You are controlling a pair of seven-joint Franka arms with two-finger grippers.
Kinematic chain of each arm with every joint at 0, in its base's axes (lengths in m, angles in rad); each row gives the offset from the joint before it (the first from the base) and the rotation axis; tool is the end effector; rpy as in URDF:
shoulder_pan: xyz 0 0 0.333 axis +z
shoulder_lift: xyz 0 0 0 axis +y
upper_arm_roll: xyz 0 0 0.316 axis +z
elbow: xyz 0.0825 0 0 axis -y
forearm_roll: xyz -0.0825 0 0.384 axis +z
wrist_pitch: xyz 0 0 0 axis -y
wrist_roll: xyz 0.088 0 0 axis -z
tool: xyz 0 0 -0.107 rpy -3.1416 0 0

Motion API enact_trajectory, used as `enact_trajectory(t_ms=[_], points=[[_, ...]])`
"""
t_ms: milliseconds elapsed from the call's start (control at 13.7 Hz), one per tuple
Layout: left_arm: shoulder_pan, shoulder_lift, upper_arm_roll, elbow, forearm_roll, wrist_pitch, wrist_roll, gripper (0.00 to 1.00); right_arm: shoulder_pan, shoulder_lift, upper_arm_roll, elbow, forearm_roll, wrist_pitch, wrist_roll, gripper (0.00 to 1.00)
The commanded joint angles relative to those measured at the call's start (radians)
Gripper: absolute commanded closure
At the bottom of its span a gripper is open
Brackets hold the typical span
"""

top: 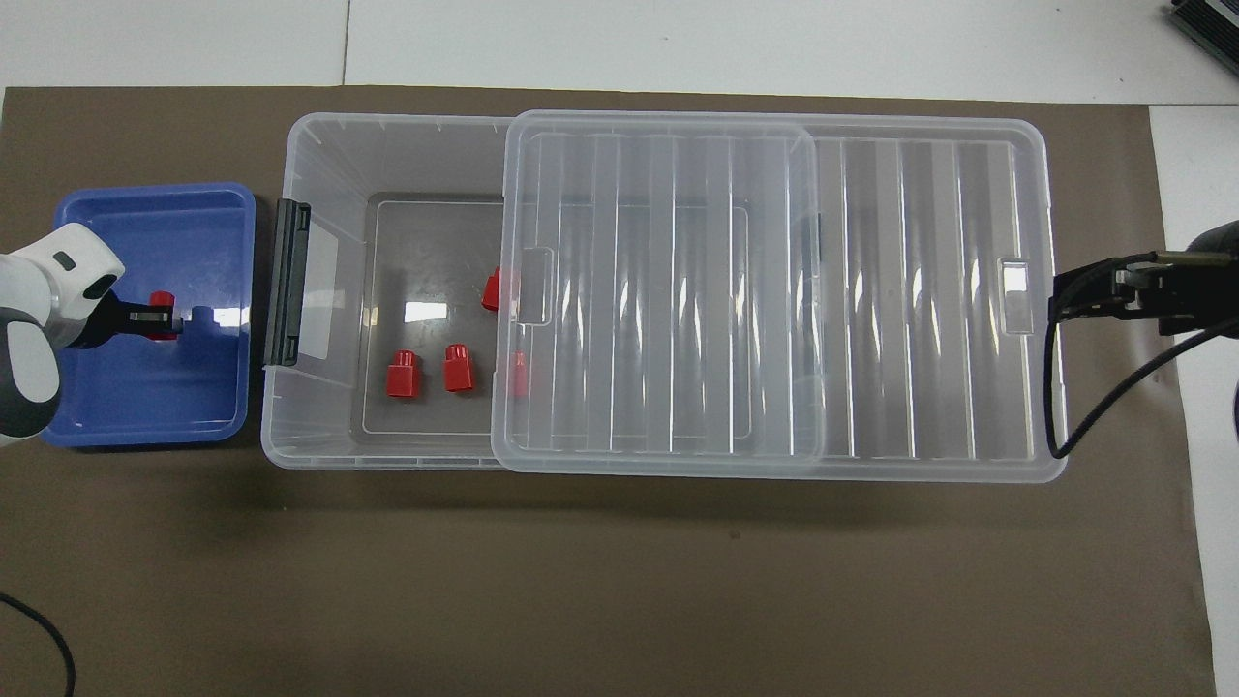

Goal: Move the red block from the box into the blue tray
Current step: 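Lower the red block into the blue tray and open the left gripper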

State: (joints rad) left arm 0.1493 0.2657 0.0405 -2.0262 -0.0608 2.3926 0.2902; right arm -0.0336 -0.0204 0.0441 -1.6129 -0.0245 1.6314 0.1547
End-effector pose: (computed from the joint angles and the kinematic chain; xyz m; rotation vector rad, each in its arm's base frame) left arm 0.5932 0.1126 0.3272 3.1277 -0.0937 0.1660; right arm 0.5538 0.0036 0.6213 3.1109 -0.2231 0.0637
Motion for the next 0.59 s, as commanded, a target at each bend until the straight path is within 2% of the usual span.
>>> enact_trajectory(t_ms=[0,73,366,439,512], points=[[-0.014,-0.016,0.015,-0.063,-0.014,0.068,-0.008,1.00,-0.008,-0.024,-0.033,-0.088,0.011,0.119,0.011,0.93],[-0.014,-0.016,0.015,-0.075,-0.016,0.085,-0.008,1.00,-0.009,-0.026,-0.042,-0.113,0.011,0.154,0.012,1.00],[-0.014,-0.014,0.015,-0.115,-0.016,0.134,-0.009,1.00,-0.014,0.006,-0.087,-0.173,0.011,0.327,0.011,1.00],[-0.014,-0.014,0.015,-0.117,-0.016,0.134,-0.009,0.95,-0.014,0.023,-0.096,-0.174,0.011,0.353,0.011,1.00],[-0.016,-0.014,0.015,-0.115,-0.016,0.134,-0.009,0.71,-0.016,0.046,-0.099,-0.174,0.011,0.375,0.011,1.00]])
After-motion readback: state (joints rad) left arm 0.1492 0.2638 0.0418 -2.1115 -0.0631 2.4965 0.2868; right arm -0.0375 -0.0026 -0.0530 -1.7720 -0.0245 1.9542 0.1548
